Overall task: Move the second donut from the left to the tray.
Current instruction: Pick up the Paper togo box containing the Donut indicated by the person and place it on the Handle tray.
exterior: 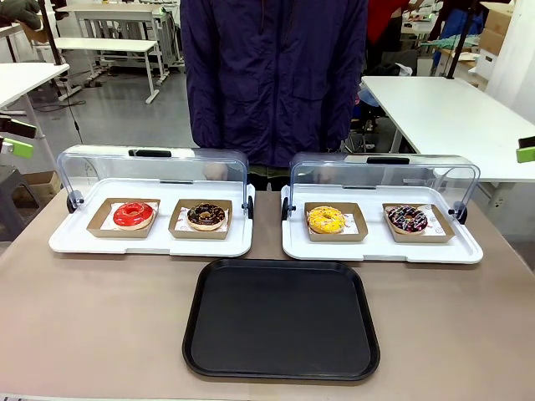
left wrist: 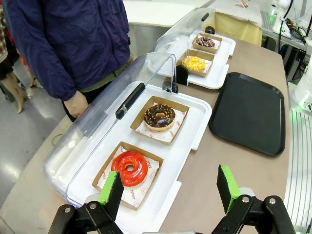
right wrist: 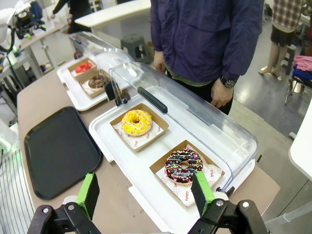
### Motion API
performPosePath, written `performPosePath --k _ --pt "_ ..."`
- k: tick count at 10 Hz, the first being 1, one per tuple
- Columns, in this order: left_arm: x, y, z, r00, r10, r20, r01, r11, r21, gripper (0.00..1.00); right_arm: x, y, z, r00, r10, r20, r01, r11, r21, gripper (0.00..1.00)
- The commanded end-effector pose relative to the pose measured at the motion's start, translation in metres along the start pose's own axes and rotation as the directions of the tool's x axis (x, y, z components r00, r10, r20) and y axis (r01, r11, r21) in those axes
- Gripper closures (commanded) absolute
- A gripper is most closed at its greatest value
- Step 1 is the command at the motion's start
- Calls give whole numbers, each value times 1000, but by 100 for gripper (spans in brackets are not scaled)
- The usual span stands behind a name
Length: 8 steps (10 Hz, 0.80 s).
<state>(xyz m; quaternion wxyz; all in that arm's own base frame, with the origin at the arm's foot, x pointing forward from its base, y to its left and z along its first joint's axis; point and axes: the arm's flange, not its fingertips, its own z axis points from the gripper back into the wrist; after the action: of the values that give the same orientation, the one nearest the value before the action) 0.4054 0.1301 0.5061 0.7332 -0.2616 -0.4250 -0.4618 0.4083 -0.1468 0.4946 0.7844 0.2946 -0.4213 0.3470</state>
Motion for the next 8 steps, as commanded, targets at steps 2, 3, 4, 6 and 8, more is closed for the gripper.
performPosePath --k 2,3,4,6,8 --pt "2 -1 0 1000 -5 9 5 1000 -4 0 1 0 0 1000 3 6 -3 1000 2 0" --pt "2 -1 0 1000 -5 9 5 1000 -4 0 1 0 0 1000 3 6 -3 1000 2 0" --pt "2 -1 0 1000 -5 9 5 1000 -4 0 1 0 0 1000 3 6 -3 1000 2 0" --pt "2 -1 0 1000 -5 9 5 1000 -4 0 1 0 0 1000 3 6 -3 1000 2 0" --pt "2 -1 0 1000 -5 9 5 1000 -4 0 1 0 0 1000 3 6 -3 1000 2 0"
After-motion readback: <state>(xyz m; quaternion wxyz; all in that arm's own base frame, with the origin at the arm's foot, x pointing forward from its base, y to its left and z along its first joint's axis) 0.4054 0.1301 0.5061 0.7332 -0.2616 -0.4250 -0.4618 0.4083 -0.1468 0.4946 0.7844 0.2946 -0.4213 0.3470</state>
